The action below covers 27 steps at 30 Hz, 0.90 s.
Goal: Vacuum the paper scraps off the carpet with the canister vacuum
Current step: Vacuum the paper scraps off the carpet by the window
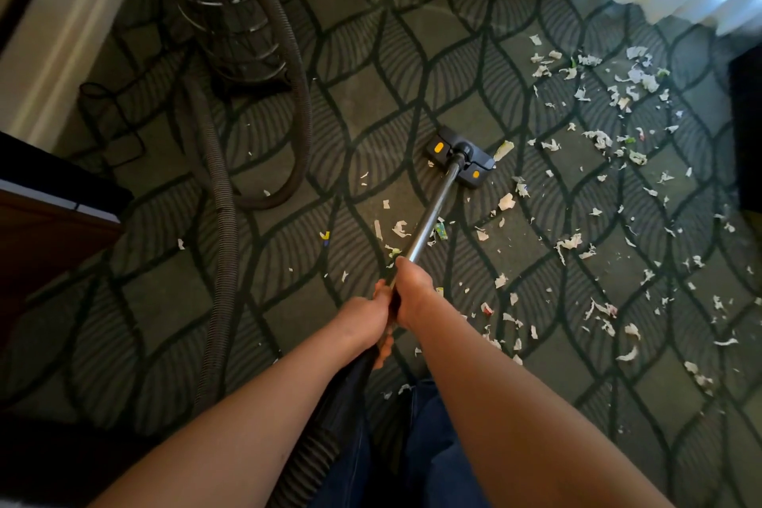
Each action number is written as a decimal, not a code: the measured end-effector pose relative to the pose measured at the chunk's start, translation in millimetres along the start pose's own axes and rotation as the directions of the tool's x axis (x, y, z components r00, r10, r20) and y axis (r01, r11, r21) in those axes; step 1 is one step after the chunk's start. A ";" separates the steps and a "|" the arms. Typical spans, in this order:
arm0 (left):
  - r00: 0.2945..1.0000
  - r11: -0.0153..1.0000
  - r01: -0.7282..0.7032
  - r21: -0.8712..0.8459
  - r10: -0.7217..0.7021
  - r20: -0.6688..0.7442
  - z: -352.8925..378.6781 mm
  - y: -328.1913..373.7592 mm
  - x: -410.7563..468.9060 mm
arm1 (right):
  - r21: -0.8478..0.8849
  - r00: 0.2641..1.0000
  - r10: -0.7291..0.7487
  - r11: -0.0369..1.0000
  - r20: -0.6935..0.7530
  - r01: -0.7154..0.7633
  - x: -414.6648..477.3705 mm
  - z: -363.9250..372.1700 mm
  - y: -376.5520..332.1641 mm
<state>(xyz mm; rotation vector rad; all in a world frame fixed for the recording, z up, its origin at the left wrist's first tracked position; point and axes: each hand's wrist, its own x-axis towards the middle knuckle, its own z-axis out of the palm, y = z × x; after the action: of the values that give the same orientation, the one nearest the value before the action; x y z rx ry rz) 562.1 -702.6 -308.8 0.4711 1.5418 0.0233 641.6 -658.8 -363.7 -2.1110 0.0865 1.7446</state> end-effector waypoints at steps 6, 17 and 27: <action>1.000 0.999 -0.027 0.028 0.027 0.000 -27.2 -21.0 -10.7 | 0.010 1.000 0.022 1.000 -0.006 -0.022 -15.9 21.4 21.0; 0.996 0.995 -0.085 0.060 0.087 -0.029 -37.8 -48.7 -7.8 | 0.063 0.999 0.008 0.998 -0.040 -0.006 -20.3 35.9 52.2; 0.983 0.981 -0.184 0.066 0.183 0.022 -15.9 -30.3 1.6 | 0.149 0.989 -0.104 0.982 -0.108 0.119 -19.6 13.9 23.7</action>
<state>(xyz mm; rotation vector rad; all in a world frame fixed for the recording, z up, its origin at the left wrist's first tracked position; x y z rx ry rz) 538.6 -725.3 -319.0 0.6653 1.4825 0.1093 617.5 -679.8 -353.2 -2.0484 0.1252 1.5177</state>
